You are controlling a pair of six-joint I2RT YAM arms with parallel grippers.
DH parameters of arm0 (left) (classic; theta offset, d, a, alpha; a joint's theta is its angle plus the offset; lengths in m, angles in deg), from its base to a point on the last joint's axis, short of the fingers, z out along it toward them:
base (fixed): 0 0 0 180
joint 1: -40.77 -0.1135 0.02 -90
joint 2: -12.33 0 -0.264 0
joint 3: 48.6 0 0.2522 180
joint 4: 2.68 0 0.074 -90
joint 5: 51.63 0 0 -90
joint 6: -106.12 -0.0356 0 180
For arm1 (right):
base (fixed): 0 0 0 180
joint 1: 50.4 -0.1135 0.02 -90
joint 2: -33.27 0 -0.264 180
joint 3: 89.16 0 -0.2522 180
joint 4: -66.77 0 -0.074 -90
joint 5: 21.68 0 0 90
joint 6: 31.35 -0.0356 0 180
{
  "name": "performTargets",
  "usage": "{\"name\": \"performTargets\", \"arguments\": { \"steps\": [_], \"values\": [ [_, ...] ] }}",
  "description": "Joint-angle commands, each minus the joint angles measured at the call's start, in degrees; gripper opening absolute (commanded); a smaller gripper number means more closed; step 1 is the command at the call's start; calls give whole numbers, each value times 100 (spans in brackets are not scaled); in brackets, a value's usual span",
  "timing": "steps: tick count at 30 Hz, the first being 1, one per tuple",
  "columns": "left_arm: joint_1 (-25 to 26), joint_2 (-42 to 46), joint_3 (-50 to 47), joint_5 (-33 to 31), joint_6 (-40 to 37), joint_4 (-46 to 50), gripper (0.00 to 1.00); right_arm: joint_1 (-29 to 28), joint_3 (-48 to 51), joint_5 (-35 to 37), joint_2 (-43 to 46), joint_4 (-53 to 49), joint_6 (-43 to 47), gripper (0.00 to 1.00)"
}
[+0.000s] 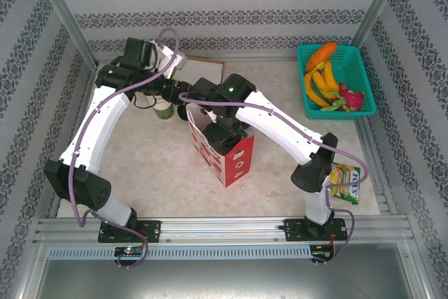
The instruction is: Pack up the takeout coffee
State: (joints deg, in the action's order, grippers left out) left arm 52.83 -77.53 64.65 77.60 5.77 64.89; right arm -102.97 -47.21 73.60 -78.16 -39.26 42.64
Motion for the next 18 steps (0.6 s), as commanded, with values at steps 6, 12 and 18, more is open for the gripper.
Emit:
{"name": "performTargets", "arguments": {
  "steps": [6, 12, 18],
  "values": [
    [-541, -515, 433, 1528, -848, 655, 86, 189, 476, -314, 447, -406, 122, 54],
    [27, -966, 999, 862, -1022, 1093, 82, 194, 442, -299, 395, -404, 229, 54],
    [351, -1544, 1640, 64, -1298, 1567, 81, 186, 465, -290, 439, -406, 214, 54]
  ]
}}
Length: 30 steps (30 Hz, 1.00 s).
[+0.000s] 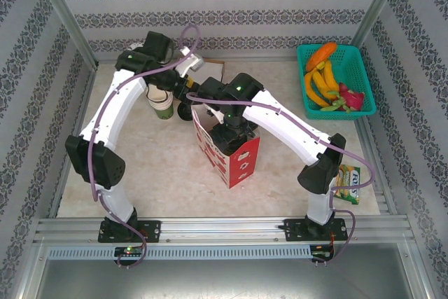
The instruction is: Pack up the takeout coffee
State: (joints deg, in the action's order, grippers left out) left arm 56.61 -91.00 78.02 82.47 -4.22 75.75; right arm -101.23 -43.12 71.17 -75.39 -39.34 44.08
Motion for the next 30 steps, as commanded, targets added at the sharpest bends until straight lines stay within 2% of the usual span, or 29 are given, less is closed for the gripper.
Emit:
{"name": "performTargets", "arguments": {
  "steps": [1, 4, 10, 12, 14, 17, 19, 22, 25, 30],
  "values": [
    [-19, -308, 445, -377, -324, 571, 81, 12, 73, -48, 169, -397, 75, 54],
    [61, -607, 840, -139, -462, 872, 80, 12, 101, -31, 161, -406, 72, 54],
    [354, -957, 1166, -317, -714, 1101, 79, 11, -17, -24, 23, -436, 51, 54],
    [397, -1022, 1181, -505, -700, 1086, 76, 19, -56, -31, -14, -475, 33, 54],
    [394, -1041, 1184, -673, -639, 1044, 70, 18, -41, -22, -23, -526, 26, 54],
    [394, -1004, 1194, -820, -527, 978, 51, 21, 35, 5, -57, -612, -8, 54],
    [394, -936, 1170, -675, -511, 961, 39, 29, 45, 22, -89, -673, -78, 54],
    [396, -834, 1111, -459, -467, 969, 26, 42, -6, 18, -145, -743, -125, 54],
    [399, -704, 968, -329, -437, 954, 19, 38, -30, -26, -250, -784, -117, 54],
    [395, -498, 704, -239, -374, 847, 14, 38, -182, -54, -400, -796, -66, 54]
  ]
}}
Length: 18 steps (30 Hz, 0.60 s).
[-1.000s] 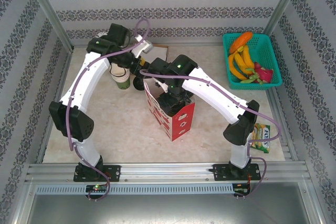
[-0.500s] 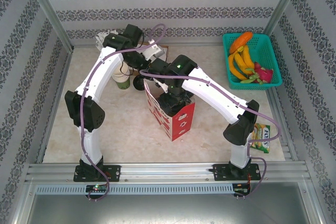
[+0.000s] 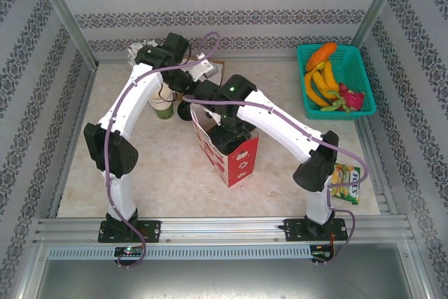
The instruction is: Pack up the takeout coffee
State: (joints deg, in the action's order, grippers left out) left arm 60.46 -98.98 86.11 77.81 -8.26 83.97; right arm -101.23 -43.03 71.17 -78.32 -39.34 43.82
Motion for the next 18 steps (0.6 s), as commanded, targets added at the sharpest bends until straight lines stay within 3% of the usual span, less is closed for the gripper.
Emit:
{"name": "performTargets", "arguments": {
  "steps": [1, 9, 18],
  "values": [
    [13, 327, -124, 255, 50, 23, 13, 38, -223, -76, -135, -777, -45, 54],
    [10, 478, -370, 144, 105, -173, 0, 47, 50, -165, -201, -691, -30, 54],
    [10, 561, -575, 40, 244, -356, 0, 138, 606, -24, -52, -745, -31, 54]
  ]
}}
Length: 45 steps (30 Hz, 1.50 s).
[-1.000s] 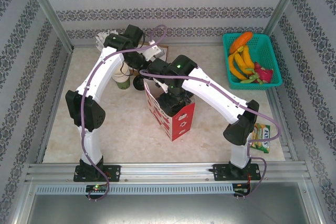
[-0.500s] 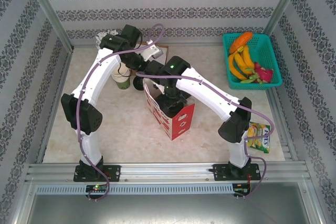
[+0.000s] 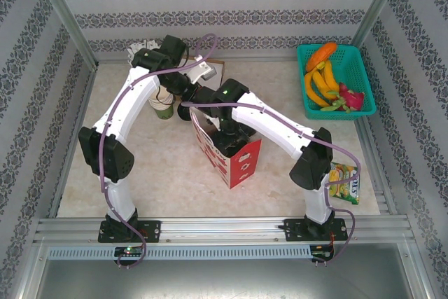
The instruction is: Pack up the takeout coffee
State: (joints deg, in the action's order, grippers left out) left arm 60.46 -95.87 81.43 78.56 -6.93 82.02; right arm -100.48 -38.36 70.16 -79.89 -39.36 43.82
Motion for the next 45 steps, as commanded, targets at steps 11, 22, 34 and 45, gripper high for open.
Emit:
{"name": "performTargets", "arguments": {
  "steps": [11, 22, 34, 45],
  "values": [
    [-5, 406, -195, -677, 590, -406, 0, 61, 375, 88, 383, -974, -151, 54],
    [-8, 651, -450, -1360, 822, -644, 0, 60, 392, 109, 344, -1139, -188, 54],
    [-2, 679, -665, -787, 1120, -728, 0, 60, 137, -48, 14, -932, -101, 53],
    [-4, 651, -821, -793, 1092, -753, 0, 87, 85, -48, -63, -665, -79, 52]
  ]
}}
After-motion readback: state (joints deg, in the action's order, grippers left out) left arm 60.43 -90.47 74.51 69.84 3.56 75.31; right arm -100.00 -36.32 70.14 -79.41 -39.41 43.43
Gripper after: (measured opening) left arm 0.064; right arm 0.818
